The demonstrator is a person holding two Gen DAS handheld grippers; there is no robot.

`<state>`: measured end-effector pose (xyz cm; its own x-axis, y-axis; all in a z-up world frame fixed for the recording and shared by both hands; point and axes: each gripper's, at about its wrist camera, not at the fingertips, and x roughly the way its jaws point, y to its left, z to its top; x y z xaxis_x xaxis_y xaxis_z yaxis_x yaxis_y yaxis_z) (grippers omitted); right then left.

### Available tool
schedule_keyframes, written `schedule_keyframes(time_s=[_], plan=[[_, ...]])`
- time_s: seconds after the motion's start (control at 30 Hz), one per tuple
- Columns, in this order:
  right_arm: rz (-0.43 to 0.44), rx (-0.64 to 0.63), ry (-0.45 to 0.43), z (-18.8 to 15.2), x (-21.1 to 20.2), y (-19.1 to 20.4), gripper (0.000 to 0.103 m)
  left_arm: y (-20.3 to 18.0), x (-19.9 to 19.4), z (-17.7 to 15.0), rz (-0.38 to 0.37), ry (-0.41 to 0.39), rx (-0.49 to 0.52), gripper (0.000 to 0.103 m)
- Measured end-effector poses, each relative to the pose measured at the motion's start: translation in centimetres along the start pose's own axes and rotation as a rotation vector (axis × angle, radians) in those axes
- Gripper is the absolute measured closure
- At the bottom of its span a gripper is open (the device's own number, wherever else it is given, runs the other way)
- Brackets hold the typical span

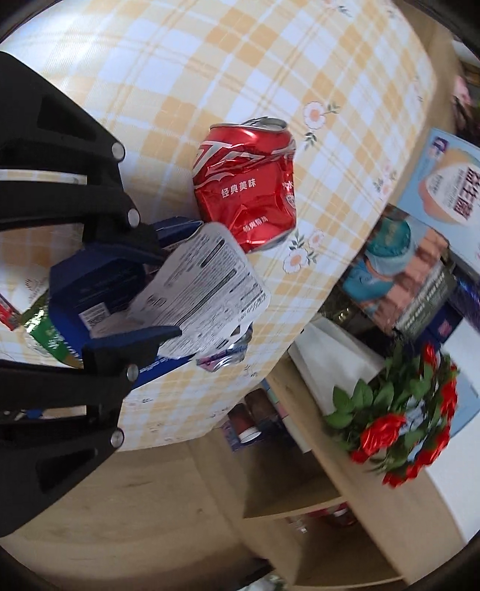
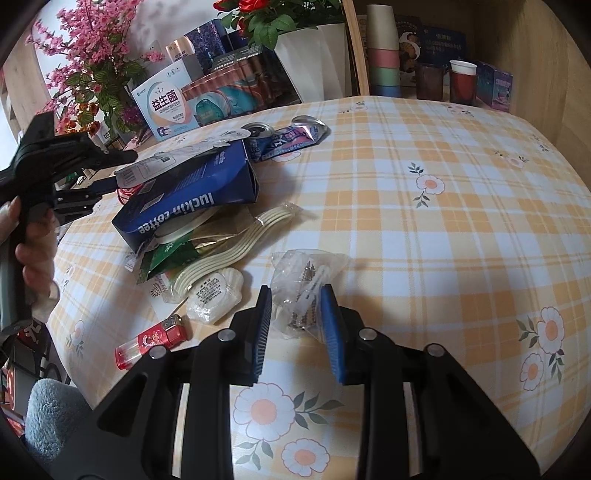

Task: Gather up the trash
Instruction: 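Carry the paper slip to the bin and open the left tool while the right tool holds the bag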

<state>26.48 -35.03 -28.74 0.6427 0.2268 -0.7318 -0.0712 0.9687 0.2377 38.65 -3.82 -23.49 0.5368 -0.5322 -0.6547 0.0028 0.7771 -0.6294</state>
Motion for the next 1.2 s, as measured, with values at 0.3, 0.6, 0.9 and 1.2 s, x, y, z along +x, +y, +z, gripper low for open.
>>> schedule_keyframes(time_s=[0.3, 0.6, 0.9, 1.2], plan=[[0.011, 0.032, -0.032, -0.2, -1.3, -0.2, 0.073, -2.5, -3.1, -1.0, -0.021, -0.081, 0.192, 0.091], [0.028, 0.034, -0.069, -0.2, -3.6, 1.2, 0.074, -4.9, -8.0, -3.7, -0.034, -0.148, 0.329, 0.096], [0.029, 0.03, -0.091, -0.5, -6.5, 2.4, 0.074, -6.2, -11.7, -5.2, -0.03, -0.171, 0.387, 0.099], [0.034, 0.013, -0.133, -0.8, -10.1, 4.6, 0.074, -6.9, -16.4, -8.1, -0.026, -0.155, 0.464, 0.099]])
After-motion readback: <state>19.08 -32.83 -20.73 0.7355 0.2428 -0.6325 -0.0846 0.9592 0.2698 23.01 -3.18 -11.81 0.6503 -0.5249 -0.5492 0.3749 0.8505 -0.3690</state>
